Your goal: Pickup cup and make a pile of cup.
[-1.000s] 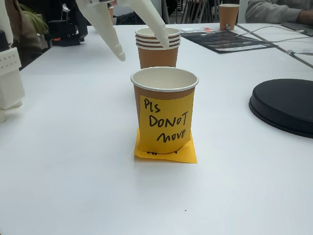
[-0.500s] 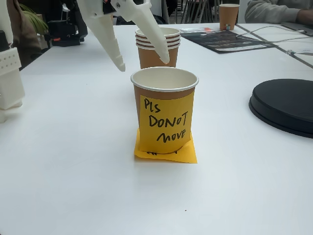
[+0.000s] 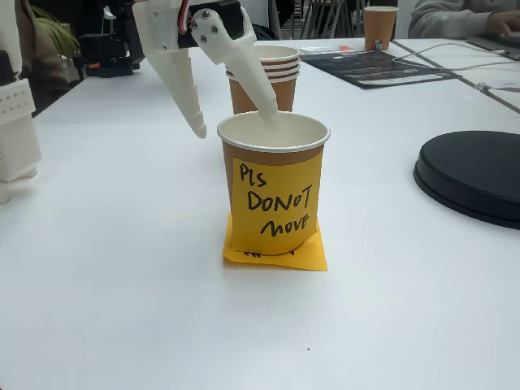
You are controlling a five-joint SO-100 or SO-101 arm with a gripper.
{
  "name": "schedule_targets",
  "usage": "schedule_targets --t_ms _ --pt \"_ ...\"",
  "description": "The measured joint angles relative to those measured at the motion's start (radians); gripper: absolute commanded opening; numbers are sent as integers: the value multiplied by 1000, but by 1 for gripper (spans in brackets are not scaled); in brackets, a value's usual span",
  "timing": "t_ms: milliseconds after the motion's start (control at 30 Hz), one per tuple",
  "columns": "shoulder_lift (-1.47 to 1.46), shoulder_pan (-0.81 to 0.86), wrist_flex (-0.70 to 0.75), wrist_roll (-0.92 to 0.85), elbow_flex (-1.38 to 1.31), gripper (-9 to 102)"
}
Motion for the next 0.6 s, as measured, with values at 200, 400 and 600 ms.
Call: schedule_targets --t_ms 200,400,600 --pt "-25 32 0 0 -2 31" --pt "-63 23 0 0 -69 31" --pt "-87 23 0 0 -98 31"
